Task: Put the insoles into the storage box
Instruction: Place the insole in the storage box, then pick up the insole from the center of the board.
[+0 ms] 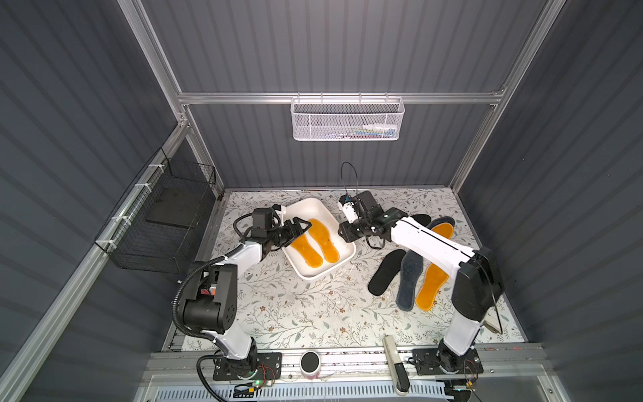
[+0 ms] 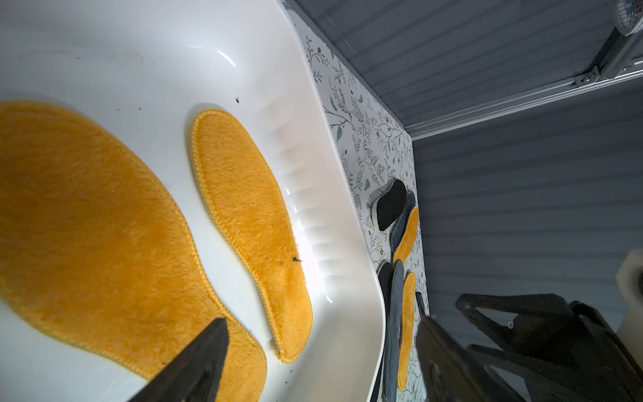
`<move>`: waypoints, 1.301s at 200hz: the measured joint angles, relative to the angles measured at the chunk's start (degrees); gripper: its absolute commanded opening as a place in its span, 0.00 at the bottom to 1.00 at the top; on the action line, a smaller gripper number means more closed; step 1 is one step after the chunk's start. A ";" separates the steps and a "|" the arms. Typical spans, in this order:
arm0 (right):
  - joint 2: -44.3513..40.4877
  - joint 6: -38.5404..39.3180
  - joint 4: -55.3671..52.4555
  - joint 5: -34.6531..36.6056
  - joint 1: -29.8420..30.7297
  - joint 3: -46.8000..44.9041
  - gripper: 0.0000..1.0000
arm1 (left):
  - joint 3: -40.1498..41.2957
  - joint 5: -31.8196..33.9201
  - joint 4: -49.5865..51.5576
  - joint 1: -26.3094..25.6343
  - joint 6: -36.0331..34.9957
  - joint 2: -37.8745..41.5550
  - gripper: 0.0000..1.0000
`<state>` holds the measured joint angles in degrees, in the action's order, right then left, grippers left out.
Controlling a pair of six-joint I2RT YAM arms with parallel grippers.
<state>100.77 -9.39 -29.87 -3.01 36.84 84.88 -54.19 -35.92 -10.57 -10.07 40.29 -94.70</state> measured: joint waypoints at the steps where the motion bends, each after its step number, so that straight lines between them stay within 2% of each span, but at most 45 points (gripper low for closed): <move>1: -0.37 -0.09 -0.02 0.02 -0.11 -0.46 0.49 | 0.00 -0.02 0.00 -0.02 0.00 -0.02 0.87; 27: -5.77 -3.30 -0.13 1.77 -2.75 -8.63 0.52 | -1.40 -0.37 0.42 -2.49 -1.95 -0.63 0.89; 58: -9.81 -7.63 -0.39 3.85 -6.01 -16.46 0.55 | -7.17 -1.09 1.97 -8.26 -6.03 -2.99 0.90; 121: -16.48 -15.15 -0.63 6.01 -13.22 -26.47 0.58 | -17.27 -3.08 9.03 -18.03 -13.86 -9.99 0.94; 157: -22.14 -17.07 -0.31 5.77 -18.49 -32.52 0.59 | -23.65 1.84 18.18 -24.09 -19.65 -13.70 0.98; 192: -28.09 -17.44 0.55 4.39 -22.60 -36.65 0.60 | -34.38 8.74 29.20 -30.08 -24.15 -20.11 0.98; 260: -32.06 -18.16 2.62 2.21 -25.90 -40.04 0.60 | -45.16 14.62 40.98 -37.11 -28.55 -28.17 0.98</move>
<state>68.71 -27.55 -27.24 -0.80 10.94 44.84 -99.35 -21.30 30.41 -47.18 11.75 -122.87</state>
